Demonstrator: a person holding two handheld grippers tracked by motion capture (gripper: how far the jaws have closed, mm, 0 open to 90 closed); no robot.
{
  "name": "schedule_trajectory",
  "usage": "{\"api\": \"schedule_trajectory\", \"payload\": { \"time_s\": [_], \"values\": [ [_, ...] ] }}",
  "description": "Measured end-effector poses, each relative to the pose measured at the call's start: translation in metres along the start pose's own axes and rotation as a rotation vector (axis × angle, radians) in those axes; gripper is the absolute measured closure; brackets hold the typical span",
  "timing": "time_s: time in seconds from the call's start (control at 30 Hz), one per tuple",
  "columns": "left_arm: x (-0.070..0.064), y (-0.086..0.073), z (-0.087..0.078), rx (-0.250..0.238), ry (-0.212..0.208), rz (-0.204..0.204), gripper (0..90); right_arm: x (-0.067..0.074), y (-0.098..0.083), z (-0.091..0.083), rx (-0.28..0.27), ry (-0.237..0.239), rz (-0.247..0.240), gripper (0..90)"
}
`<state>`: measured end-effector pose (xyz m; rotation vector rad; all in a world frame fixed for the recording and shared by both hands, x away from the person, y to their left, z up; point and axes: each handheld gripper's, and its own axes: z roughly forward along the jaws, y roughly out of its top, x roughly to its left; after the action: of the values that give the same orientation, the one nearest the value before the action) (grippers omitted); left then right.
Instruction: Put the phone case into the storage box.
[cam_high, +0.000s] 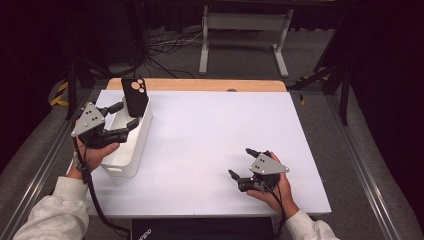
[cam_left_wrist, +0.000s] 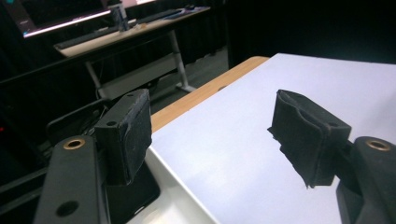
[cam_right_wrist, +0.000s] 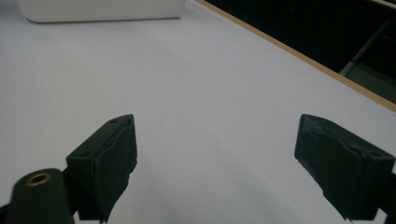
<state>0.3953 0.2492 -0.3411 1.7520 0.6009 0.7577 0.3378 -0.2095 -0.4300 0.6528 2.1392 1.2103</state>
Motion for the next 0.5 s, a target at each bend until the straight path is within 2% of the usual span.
{"api": "schedule_trajectory", "payload": {
  "time_s": [0.17, 0.27, 0.37, 0.5],
  "values": [
    [-0.009, 0.001, -0.004, -0.008, -0.027, 0.013, 28.1, 0.000, 0.000, 0.000, 0.000, -0.002, -0.007, 13.8],
    [-0.012, 0.001, -0.005, -0.017, -0.020, 0.018, 26.6, 0.001, 0.001, 0.000, -0.001, -0.002, -0.007, 13.8],
    [-0.016, 0.001, -0.006, -0.021, -0.030, 0.015, 23.4, 0.000, 0.001, -0.001, 0.000, -0.003, -0.001, 13.0],
    [-0.024, 0.000, -0.008, -0.030, -0.030, 0.032, 20.8, -0.002, 0.001, 0.000, 0.008, -0.002, 0.013, 12.3]
  ]
}}
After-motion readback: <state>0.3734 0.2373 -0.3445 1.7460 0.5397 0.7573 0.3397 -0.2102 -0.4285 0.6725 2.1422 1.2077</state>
